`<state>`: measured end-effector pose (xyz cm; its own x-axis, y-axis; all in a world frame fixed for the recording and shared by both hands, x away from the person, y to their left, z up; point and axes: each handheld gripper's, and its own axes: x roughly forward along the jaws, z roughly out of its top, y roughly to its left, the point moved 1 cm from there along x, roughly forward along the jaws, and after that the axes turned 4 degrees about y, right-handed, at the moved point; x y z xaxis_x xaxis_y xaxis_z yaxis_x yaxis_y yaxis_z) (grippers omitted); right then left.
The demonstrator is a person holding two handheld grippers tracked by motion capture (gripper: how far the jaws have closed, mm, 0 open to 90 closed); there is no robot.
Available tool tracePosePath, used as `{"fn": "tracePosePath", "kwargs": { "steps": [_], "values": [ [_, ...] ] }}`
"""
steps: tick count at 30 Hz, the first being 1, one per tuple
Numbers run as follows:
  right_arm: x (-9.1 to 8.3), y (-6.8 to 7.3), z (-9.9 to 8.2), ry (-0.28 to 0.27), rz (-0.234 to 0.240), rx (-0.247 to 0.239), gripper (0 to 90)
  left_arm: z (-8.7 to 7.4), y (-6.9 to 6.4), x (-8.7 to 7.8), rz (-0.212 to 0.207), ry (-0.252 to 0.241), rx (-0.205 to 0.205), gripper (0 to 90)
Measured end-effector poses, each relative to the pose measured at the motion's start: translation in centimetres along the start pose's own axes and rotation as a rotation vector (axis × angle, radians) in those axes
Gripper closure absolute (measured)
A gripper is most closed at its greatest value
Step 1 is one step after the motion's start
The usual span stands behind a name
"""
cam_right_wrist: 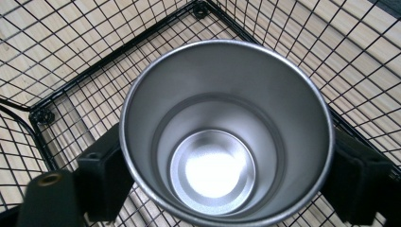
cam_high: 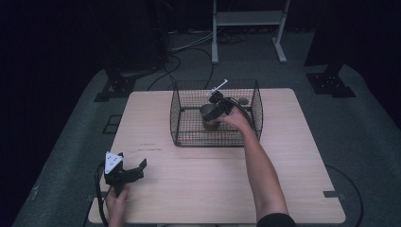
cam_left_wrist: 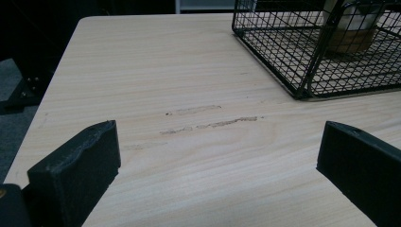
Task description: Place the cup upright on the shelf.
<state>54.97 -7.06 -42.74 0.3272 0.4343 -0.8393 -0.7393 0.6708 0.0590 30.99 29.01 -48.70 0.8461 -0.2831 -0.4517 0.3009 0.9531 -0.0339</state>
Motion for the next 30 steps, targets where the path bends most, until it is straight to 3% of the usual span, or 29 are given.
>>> {"fn": "tracePosePath", "kwargs": {
  "steps": [18,30],
  "values": [
    [-0.3,0.3,-0.2,0.016,-0.017,-0.053,10.1,0.0,0.0,0.1,0.000,0.005,0.001,0.0],
    [-1.2,0.5,-0.1,-0.007,-0.032,-0.049,7.2,0.0,-0.1,0.1,-0.003,0.003,0.005,0.0]
  ]
}}
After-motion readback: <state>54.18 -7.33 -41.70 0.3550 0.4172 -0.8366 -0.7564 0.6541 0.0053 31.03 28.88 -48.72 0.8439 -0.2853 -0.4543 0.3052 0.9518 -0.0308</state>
